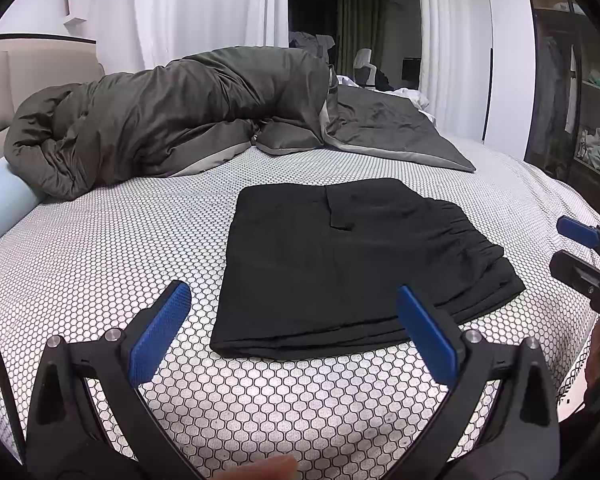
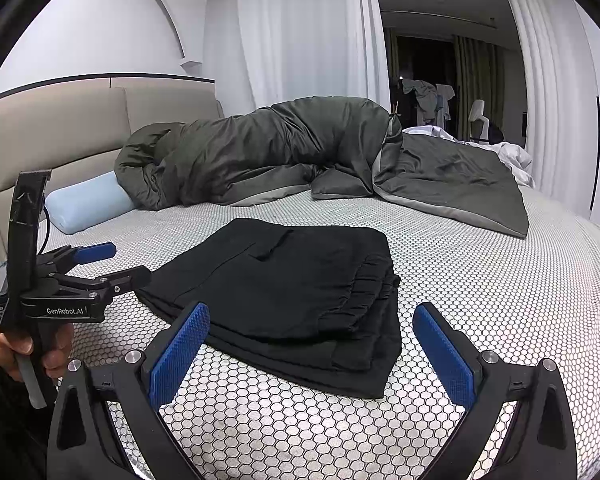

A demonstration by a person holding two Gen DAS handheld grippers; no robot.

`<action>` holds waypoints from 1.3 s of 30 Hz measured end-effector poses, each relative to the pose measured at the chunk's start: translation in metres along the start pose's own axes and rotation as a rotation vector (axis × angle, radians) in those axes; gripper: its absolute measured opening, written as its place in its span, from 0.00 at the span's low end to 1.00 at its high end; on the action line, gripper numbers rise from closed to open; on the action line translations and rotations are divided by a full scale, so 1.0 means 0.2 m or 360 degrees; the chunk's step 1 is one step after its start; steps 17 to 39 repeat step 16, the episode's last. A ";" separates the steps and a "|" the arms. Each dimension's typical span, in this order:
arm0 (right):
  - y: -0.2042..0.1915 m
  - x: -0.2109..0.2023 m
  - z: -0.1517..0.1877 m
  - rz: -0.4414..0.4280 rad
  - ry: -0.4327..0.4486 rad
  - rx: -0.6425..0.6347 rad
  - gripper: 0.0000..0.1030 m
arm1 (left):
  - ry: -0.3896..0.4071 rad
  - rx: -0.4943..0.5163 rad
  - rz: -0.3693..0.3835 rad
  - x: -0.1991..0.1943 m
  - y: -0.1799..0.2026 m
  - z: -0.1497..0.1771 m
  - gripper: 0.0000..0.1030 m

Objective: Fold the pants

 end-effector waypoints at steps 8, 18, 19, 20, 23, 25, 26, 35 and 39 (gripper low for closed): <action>-0.01 0.00 0.00 -0.0004 -0.0006 -0.0006 1.00 | 0.0000 0.0002 0.0005 0.00 -0.01 0.00 0.99; -0.02 0.01 0.01 -0.0011 -0.0009 -0.0027 1.00 | -0.0002 -0.0002 0.0012 -0.01 -0.02 0.00 0.99; -0.02 0.01 0.01 -0.0011 -0.0009 -0.0027 1.00 | -0.0002 -0.0002 0.0012 -0.01 -0.02 0.00 0.99; -0.02 0.01 0.01 -0.0011 -0.0009 -0.0027 1.00 | -0.0002 -0.0002 0.0012 -0.01 -0.02 0.00 0.99; -0.02 0.01 0.01 -0.0011 -0.0009 -0.0027 1.00 | -0.0002 -0.0002 0.0012 -0.01 -0.02 0.00 0.99; -0.02 0.01 0.01 -0.0011 -0.0009 -0.0027 1.00 | -0.0002 -0.0002 0.0012 -0.01 -0.02 0.00 0.99; -0.02 0.01 0.01 -0.0011 -0.0009 -0.0027 1.00 | -0.0002 -0.0002 0.0012 -0.01 -0.02 0.00 0.99; -0.02 0.01 0.01 -0.0011 -0.0009 -0.0027 1.00 | -0.0002 -0.0002 0.0012 -0.01 -0.02 0.00 0.99; -0.02 0.01 0.01 -0.0011 -0.0009 -0.0027 1.00 | -0.0002 -0.0002 0.0012 -0.01 -0.02 0.00 0.99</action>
Point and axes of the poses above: each gripper's, at about its wrist camera, not at the fingertips, and x roughly the way its jaws point, y to its right, z to its underside, the point moved 9 cm from there along x, roughly the way its jaws point, and after that the axes turned 9 degrees about x, right-handed, at the moved point
